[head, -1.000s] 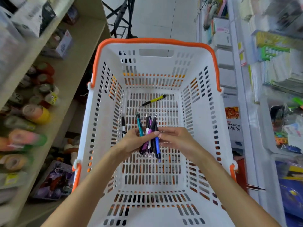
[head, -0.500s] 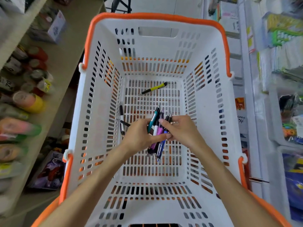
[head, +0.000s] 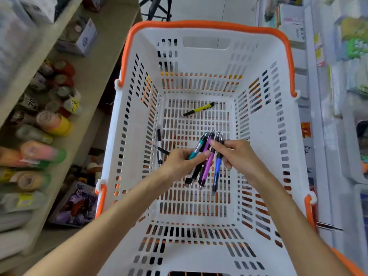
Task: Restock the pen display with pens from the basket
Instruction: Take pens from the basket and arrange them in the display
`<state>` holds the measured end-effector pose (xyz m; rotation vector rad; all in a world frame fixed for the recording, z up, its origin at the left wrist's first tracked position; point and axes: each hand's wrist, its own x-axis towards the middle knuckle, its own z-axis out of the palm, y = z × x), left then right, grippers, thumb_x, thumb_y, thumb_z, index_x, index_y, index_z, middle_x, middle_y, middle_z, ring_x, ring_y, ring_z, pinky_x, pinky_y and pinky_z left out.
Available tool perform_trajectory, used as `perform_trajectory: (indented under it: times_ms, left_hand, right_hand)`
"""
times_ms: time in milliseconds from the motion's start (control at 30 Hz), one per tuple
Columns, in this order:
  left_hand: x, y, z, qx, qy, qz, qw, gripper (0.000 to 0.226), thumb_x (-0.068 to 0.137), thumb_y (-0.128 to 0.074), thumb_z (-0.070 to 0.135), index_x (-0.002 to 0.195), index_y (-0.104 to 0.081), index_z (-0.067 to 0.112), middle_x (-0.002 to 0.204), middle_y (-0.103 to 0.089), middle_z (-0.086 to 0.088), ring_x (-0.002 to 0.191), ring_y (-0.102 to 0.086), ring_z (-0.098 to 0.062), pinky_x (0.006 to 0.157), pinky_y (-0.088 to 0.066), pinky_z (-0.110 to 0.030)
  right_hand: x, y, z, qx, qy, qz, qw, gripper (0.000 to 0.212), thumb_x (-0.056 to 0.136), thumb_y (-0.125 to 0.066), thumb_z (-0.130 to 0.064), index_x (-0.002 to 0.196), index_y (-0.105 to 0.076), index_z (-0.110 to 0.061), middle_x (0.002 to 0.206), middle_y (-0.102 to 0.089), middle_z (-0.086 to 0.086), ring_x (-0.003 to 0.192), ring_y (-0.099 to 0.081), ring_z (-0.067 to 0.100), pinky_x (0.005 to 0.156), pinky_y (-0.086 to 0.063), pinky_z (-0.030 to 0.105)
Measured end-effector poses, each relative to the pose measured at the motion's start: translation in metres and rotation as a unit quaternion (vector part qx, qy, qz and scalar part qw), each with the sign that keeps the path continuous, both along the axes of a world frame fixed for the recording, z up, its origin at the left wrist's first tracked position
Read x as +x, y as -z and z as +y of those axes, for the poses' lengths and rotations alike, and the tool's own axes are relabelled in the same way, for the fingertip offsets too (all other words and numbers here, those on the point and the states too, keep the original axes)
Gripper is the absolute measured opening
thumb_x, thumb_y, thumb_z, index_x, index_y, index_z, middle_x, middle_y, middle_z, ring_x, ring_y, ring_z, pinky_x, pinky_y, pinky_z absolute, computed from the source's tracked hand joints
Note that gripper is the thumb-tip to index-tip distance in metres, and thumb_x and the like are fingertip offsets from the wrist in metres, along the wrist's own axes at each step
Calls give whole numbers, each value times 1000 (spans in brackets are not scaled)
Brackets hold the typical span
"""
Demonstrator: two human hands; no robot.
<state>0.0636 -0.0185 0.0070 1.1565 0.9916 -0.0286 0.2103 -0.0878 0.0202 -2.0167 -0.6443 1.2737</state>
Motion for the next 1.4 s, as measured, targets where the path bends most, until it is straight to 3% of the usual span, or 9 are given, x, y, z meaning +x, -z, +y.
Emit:
perform_trajectory:
  times_ms: [267,467,600,700,967,1133,1233,1300,1400]
  left_hand:
    - [3,-2,6,-117,-88,-25,989,27,97,-48,33,97,-64,11,73,-66,1,64,-59,-9,69,-47,-22]
    - [2,2,12,-160,-224,-67,959,22,99,-48,21,112,-56,6,98,-71,-5,81,-68,-14,81,-56,-29]
    - [5,-4,10,-182,-217,-112,953,30,99,-47,18,124,-52,3,111,-71,-7,97,-70,-17,76,-59,-26]
    - [5,-6,9,-139,-228,-124,956,29,98,-49,18,122,-57,4,104,-72,-8,90,-69,-14,78,-57,-25]
    - [5,-1,9,-93,-223,-121,963,38,93,-54,38,119,-60,10,117,-68,-5,107,-66,-17,95,-52,-35]
    - [2,4,12,-83,-240,-88,963,25,92,-59,36,94,-64,11,72,-57,2,64,-56,-9,67,-52,-24]
    - [1,5,13,-142,-204,-117,961,29,91,-58,37,102,-61,10,66,-50,5,57,-45,-7,58,-47,-20]
    - [2,4,10,-157,-100,-96,978,38,86,-60,38,110,-58,8,64,-50,7,54,-44,-4,56,-45,-18]
    - [-1,5,2,-139,101,-37,984,25,89,-61,37,86,-54,13,59,-50,10,52,-44,-4,56,-43,-15]
  right_hand:
    - [6,-6,-2,126,146,-47,980,22,94,-56,-33,85,-73,-22,65,-64,5,49,-52,3,62,-49,26]
    - [-2,-17,-6,325,309,-88,889,13,85,-69,-13,97,-70,-20,83,-73,-13,82,-71,11,74,-55,19]
    - [-21,-7,-6,289,227,-53,929,23,81,-71,-3,95,-71,-21,83,-74,-9,84,-71,11,71,-55,17]
    - [-35,0,-9,245,170,-50,953,17,80,-72,-2,94,-72,-13,86,-73,-4,79,-70,4,69,-53,12]
    - [-40,0,-9,179,45,-18,983,17,77,-76,-4,90,-71,-14,83,-72,-10,70,-71,3,64,-52,10]
    - [-43,-2,-12,173,-98,-43,979,13,80,-74,-26,93,-74,-26,82,-73,-14,71,-69,0,69,-53,14]
    - [-31,-6,-9,213,36,-109,970,14,90,-59,-36,84,-71,-32,73,-70,-18,72,-65,-1,71,-50,16]
    - [-16,-5,-5,205,124,-139,961,18,93,-54,-37,94,-69,-27,89,-69,-13,89,-63,5,83,-50,28]
    - [3,-4,-1,78,29,-5,996,28,94,-51,-37,115,-64,-22,110,-66,-5,111,-57,14,96,-46,35]
